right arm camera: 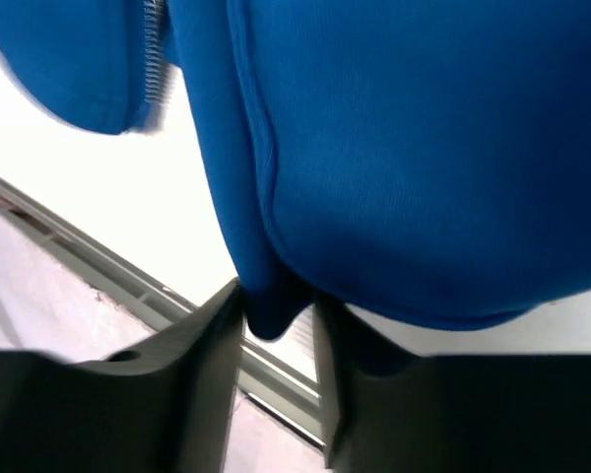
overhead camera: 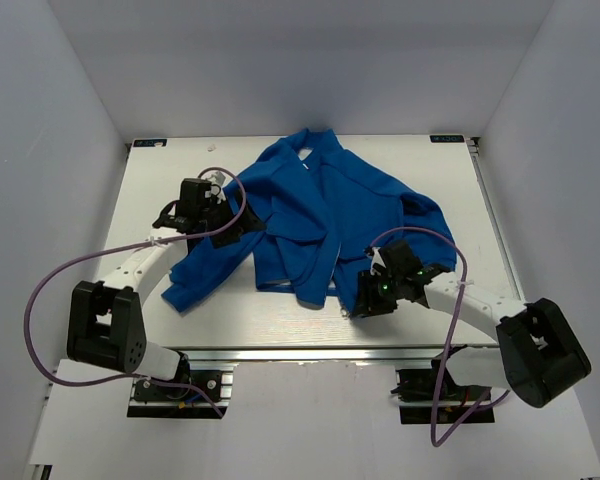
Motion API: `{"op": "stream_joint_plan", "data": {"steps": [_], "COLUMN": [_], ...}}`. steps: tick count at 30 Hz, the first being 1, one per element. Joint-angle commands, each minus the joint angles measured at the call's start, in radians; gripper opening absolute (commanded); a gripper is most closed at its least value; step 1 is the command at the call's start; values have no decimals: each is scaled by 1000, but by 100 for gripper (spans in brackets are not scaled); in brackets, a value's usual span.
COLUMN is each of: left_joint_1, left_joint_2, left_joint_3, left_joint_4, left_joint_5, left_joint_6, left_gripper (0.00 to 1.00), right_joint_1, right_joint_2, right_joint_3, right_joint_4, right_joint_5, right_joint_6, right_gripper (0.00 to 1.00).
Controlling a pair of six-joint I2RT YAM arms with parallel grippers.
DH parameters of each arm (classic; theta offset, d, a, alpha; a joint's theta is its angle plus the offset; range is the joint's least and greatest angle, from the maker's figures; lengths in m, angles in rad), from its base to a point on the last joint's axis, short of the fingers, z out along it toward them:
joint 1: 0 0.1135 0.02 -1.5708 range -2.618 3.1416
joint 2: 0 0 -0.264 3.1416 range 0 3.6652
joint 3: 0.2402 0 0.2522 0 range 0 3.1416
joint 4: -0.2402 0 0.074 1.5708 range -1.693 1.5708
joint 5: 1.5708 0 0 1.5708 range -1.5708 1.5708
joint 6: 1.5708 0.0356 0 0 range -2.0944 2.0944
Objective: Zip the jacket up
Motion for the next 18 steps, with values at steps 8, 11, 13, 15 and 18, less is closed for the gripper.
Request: {"op": "stream_joint_plan", "data": {"steps": [8, 11, 13, 15, 18], "left_joint_1": [-34, -49, -55, -59, -60], "left_joint_2": [-82, -92, -105, -115, -140], "left_joint_3": [-25, -23, -25, -32, -58], "left_joint_4": [-67, -86, -102, -109, -109], "left_joint_5": [-19, -36, -50, -58, -55], "left_joint_6": [12, 22, 24, 25, 27], "left_gripper": [98, 98, 98, 98, 98], "right_joint_1": [29, 60, 95, 126, 198], "right_joint_2": [-133, -175, -190, -190, -146], "right_joint_3": [142, 162, 170, 185, 213], "right_joint_4": [-155, -161, -154, -146, -160], "right_joint_5": [105, 142, 154, 198, 273], "right_joint_6": [-207, -221, -224, -216, -204], "right_gripper": [70, 71, 71, 71, 70]}}
